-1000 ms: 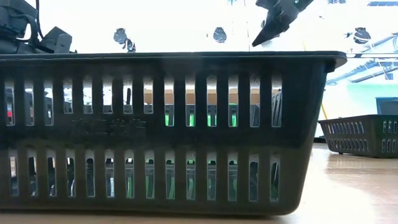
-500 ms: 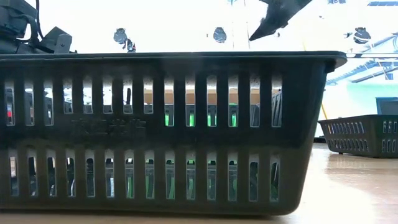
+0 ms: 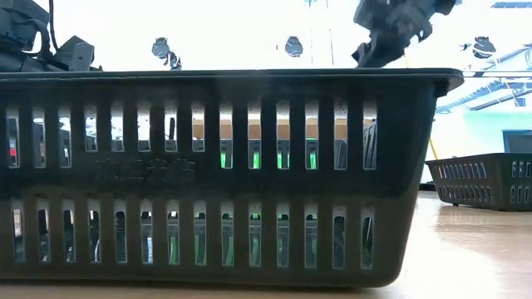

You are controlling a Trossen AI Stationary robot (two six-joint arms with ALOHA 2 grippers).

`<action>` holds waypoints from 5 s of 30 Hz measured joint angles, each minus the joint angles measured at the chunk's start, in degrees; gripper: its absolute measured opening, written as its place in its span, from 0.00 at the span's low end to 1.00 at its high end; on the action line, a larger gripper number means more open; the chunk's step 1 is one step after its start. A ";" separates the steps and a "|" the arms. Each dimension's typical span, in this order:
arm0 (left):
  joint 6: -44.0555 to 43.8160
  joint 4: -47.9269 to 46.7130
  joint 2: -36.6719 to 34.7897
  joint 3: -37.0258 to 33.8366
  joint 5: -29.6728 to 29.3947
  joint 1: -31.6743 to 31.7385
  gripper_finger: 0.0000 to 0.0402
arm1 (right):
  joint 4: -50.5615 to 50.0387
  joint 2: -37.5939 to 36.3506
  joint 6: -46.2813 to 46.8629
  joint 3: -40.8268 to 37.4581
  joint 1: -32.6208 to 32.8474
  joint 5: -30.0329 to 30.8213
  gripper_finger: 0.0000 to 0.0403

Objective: Stack baskets on shelf by color
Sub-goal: Stack the white bin on top of the other white bin on the shelf

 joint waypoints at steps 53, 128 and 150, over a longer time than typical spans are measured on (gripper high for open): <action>3.09 1.50 0.01 -0.02 -2.46 0.04 0.26 | 21.93 -2.54 11.81 -6.68 24.55 4.77 0.15; -12.31 -40.50 29.30 27.29 -8.91 2.63 0.27 | 42.85 17.62 17.59 -9.17 30.62 17.52 0.35; -9.66 -47.21 52.17 34.05 3.51 23.85 0.38 | 66.18 7.83 17.90 -27.38 30.67 16.90 0.35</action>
